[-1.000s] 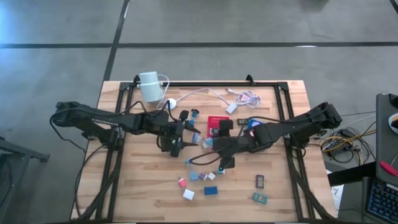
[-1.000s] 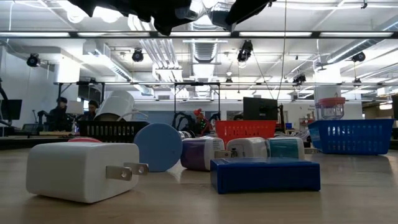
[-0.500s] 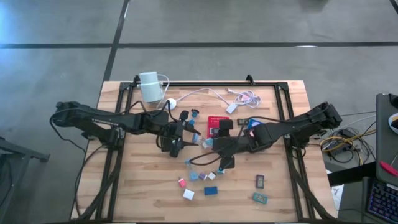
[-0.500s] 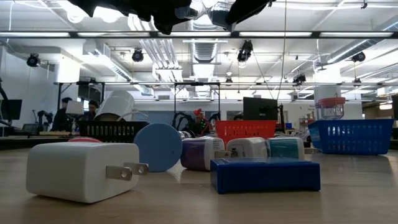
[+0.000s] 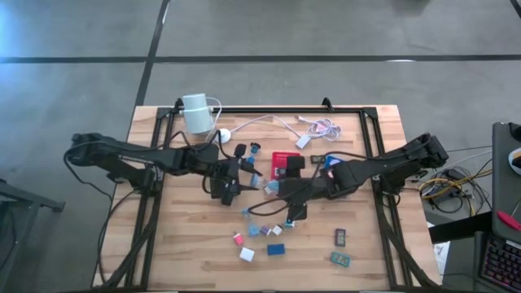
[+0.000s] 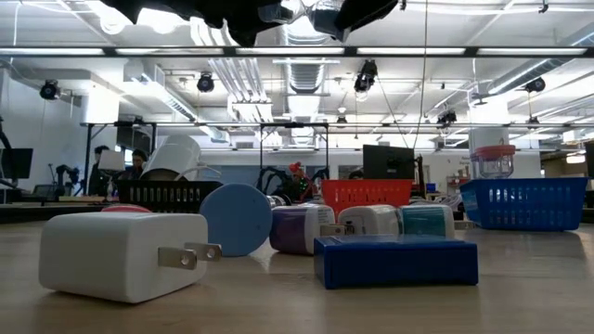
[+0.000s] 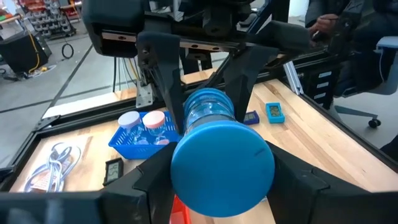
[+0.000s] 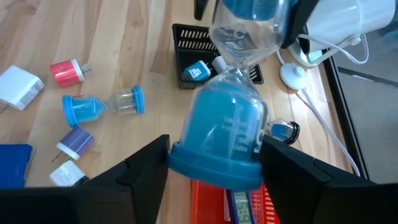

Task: Pick & Place Office items
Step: Put the right light blue hourglass into the blue bin

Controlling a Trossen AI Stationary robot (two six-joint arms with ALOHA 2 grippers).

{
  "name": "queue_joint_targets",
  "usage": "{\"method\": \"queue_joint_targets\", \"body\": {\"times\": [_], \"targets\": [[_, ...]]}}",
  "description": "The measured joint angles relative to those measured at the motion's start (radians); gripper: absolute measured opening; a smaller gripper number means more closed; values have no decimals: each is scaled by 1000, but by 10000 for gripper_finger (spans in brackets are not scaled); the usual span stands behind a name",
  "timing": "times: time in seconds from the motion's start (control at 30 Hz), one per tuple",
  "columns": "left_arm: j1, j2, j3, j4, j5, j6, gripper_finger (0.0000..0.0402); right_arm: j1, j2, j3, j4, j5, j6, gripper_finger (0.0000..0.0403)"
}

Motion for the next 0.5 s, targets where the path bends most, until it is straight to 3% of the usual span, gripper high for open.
{"method": "queue_joint_targets", "body": {"times": [0.23,0.5], "targets": [[0,-50,-35,23,4,-14,199,0,-12,0,13,9,2,271],[0,-185,-124,41,-3,-48,199,2,-75,-15,57,32,0,281]]}}
